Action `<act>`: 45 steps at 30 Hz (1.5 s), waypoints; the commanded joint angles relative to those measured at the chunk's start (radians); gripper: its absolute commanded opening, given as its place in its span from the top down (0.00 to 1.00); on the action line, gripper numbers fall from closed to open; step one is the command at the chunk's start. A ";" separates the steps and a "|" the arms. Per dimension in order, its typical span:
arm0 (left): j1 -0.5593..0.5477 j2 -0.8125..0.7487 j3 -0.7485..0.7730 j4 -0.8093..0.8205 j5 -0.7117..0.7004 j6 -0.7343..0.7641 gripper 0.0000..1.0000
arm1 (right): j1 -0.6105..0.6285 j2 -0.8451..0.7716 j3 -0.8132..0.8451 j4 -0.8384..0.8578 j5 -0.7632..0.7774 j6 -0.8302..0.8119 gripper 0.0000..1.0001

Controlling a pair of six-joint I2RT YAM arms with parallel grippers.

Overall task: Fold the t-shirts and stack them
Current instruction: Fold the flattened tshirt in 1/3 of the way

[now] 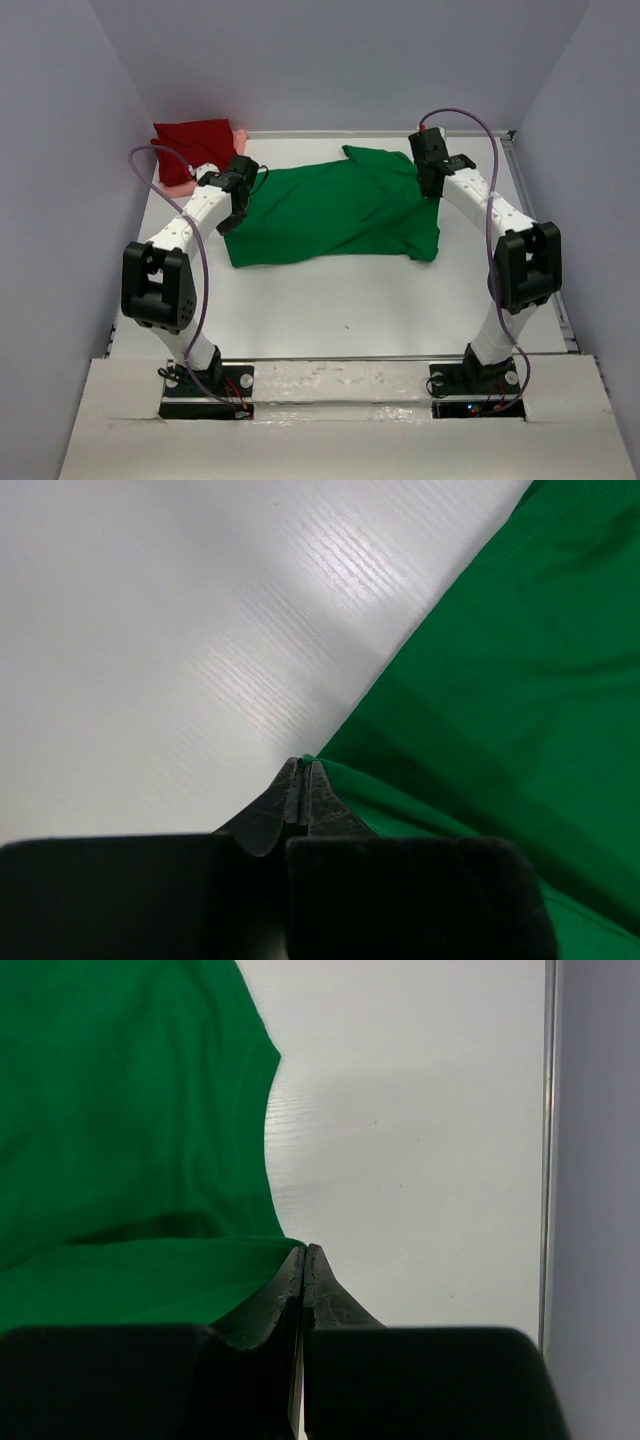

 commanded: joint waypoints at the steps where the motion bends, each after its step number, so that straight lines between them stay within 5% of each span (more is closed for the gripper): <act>1: 0.007 0.041 0.064 -0.016 -0.041 0.040 1.00 | -0.015 0.015 0.060 0.015 0.008 -0.006 1.00; 45: 0.007 0.363 0.349 -0.106 -0.044 0.140 1.00 | -0.079 0.226 0.183 0.018 -0.050 -0.003 1.00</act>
